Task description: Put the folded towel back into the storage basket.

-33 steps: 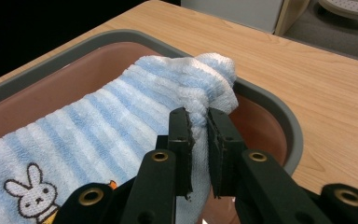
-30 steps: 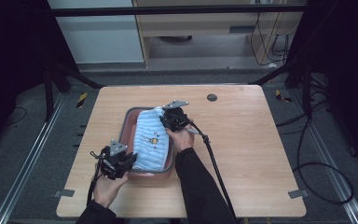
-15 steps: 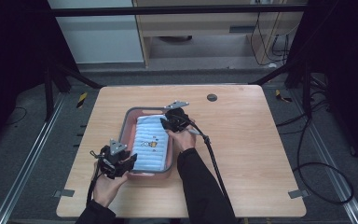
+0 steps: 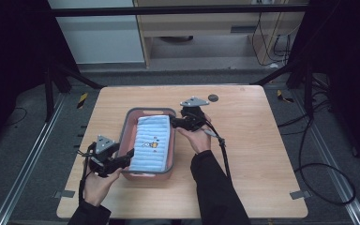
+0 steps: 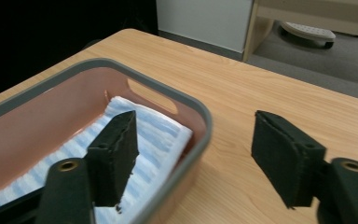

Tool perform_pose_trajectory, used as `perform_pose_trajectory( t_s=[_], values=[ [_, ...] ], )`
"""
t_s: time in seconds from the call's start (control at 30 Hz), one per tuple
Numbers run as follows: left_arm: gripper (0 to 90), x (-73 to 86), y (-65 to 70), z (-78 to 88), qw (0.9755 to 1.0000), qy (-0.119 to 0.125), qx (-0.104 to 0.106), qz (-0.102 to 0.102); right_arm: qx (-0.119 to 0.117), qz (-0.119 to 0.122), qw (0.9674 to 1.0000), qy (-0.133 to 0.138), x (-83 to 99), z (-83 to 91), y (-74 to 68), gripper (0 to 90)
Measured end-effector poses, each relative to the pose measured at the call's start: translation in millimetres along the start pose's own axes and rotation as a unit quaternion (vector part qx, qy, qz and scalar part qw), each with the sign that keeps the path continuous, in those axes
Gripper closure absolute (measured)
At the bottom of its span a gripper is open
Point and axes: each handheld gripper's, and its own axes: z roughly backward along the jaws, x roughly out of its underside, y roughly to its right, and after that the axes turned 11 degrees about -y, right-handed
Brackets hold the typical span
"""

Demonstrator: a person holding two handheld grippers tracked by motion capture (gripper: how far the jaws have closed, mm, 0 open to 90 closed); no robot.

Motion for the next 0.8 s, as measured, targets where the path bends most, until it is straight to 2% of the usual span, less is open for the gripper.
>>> perform_pose_trajectory(
  t_s=[0.13,0.3,0.47,0.6,0.8],
  values=[
    [34.0,0.7,-8.4,3.3,0.9999,0.011,0.010,0.002,0.004,-0.008,1.0000,0.003,9.0,22.4,14.1,25.8],
    [30.2,3.6,-20.0,4.5,0.9998,0.016,0.007,-0.003,0.009,-0.022,0.9997,0.003,27.1,48.1,33.2,23.9],
    [27.5,6.6,-30.6,3.5,0.9998,0.017,0.001,-0.005,0.023,-0.019,0.9996,-0.004,50.8,70.5,49.3,22.7],
    [28.0,9.9,-36.0,1.2,0.9997,0.009,-0.007,-0.024,0.026,-0.025,0.9993,-0.012,76.0,87.9,61.7,22.0],
    [27.6,13.0,-48.9,2.3,0.9998,0.010,-0.015,-0.004,0.033,-0.042,0.9983,-0.024,110.8,105.0,80.3,20.5]
  ],
)
